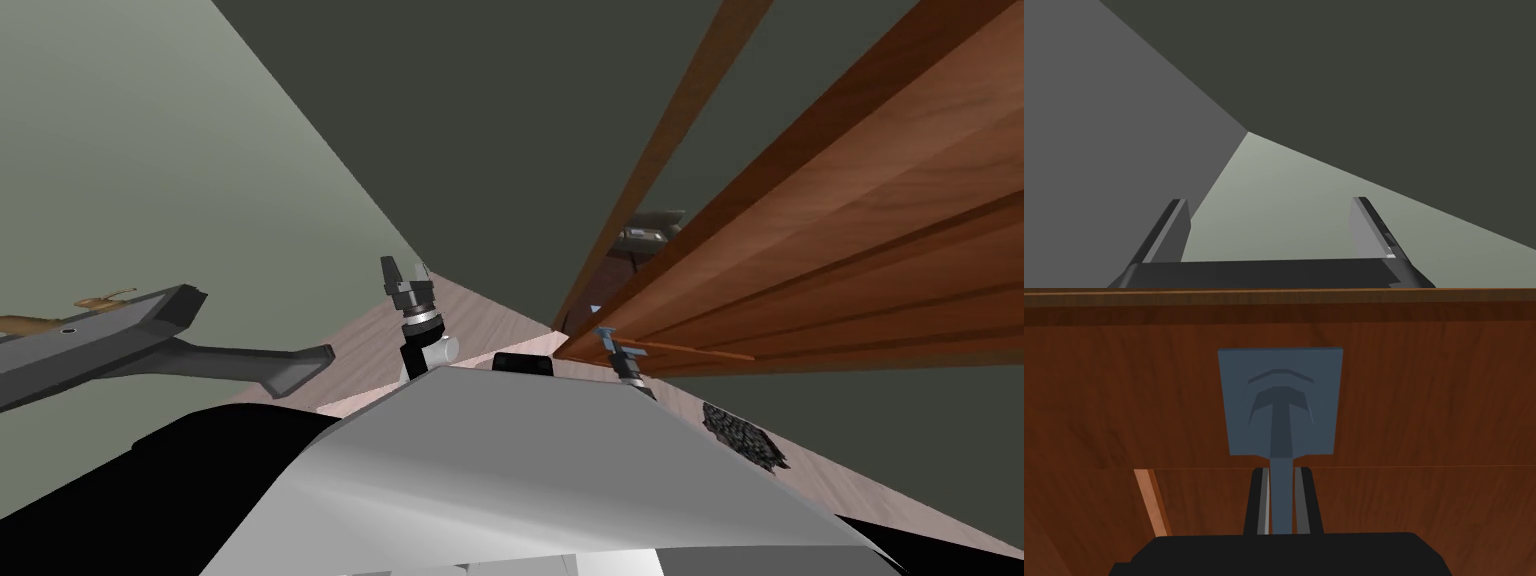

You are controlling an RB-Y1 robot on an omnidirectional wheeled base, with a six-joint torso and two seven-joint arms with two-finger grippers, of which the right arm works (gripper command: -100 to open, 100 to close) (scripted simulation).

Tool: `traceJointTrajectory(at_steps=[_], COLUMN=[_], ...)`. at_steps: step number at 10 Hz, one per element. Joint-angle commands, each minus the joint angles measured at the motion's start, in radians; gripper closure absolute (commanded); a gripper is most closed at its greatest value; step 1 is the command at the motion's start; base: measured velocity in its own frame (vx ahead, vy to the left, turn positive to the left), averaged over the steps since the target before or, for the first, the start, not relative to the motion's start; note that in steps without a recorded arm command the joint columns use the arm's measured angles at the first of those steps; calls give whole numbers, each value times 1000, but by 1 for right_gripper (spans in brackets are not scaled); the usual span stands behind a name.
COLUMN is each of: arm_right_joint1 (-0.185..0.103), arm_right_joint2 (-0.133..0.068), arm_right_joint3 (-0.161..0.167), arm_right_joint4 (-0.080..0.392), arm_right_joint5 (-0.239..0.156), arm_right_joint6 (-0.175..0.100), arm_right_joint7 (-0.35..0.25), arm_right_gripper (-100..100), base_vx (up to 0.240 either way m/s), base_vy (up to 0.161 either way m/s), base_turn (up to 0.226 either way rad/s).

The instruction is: Pull the door open

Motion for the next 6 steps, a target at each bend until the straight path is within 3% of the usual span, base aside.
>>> traceJointTrajectory(at_steps=[1,3,4,6], arm_right_joint1=[13,25,24,-13], arm_right_joint2=[-12,-23,-19,-13], arm_right_joint3=[7,13,14,19], arm_right_joint4=[12,23,19,45], arm_right_joint5=[5,9,9,6], arm_right_joint6=[-31,-61,-51,-37], arm_right_joint7=[-14,-25,-22,-16], arm_right_gripper=[100,100,100,100], base_vx=[-257,-237,-96,-179], base_vy=[-57,-61,-19,-49], base_turn=[173,149,23,138])
